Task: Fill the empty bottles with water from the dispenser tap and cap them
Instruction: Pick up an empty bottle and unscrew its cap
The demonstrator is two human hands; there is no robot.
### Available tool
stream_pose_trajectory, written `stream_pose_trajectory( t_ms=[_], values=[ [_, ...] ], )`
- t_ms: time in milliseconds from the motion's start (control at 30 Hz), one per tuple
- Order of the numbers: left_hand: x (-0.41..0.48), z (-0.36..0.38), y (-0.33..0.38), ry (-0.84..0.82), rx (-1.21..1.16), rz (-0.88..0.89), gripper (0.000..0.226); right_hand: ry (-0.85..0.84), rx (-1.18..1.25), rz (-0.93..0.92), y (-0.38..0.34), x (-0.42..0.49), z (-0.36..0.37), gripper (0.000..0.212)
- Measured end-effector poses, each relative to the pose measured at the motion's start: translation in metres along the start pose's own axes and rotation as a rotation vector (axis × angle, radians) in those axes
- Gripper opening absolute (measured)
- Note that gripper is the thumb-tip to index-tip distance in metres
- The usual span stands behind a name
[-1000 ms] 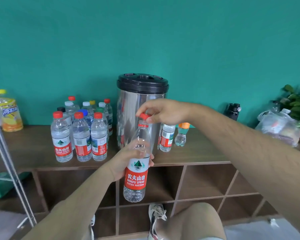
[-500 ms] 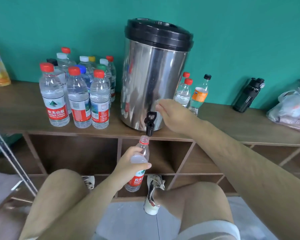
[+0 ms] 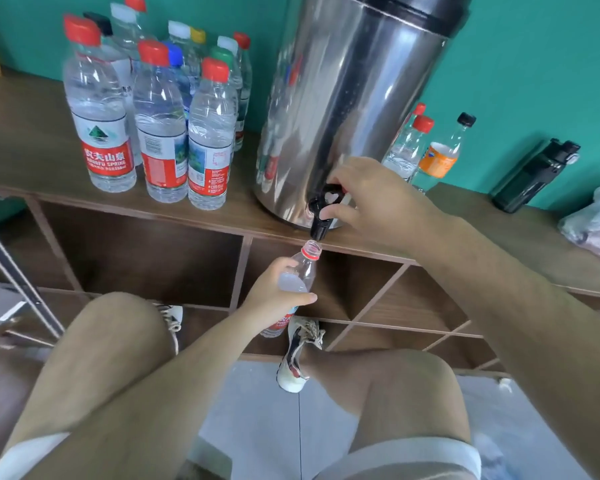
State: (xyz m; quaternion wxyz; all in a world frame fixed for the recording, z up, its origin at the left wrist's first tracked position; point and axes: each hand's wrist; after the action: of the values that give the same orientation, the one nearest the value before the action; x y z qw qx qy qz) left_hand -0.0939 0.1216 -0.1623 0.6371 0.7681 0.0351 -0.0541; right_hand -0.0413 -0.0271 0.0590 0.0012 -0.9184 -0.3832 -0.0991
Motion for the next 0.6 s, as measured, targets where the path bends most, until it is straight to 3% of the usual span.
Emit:
stream_pose_trajectory(
  t_ms=[133,433,600],
  values=[
    [0.006,0.003,0.001,0.018,-0.036,0.006,0.071,0.119,-0.034,-0.02,0.0,0.001,0.008,0.024],
    [0.011,0.003,-0.003,0.012,-0.023,0.028,0.071,0.332,-0.086,-0.17,0.0,-0.008,0.029,0.022],
    [0.011,0.003,-0.004,0.002,-0.022,0.036,0.074,0.342,-0.148,-0.301,-0.008,-0.02,0.05,0.011]
  ],
)
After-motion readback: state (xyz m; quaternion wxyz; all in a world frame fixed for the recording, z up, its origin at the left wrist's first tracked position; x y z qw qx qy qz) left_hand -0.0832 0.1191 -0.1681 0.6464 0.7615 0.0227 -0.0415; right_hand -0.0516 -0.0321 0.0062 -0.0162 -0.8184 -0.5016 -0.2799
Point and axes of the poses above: each hand's wrist, its own x-axis towards the middle knuckle, its own z-axis out of the palm, y = z × x, and after that the axes turned 1 degree about -x, right-handed
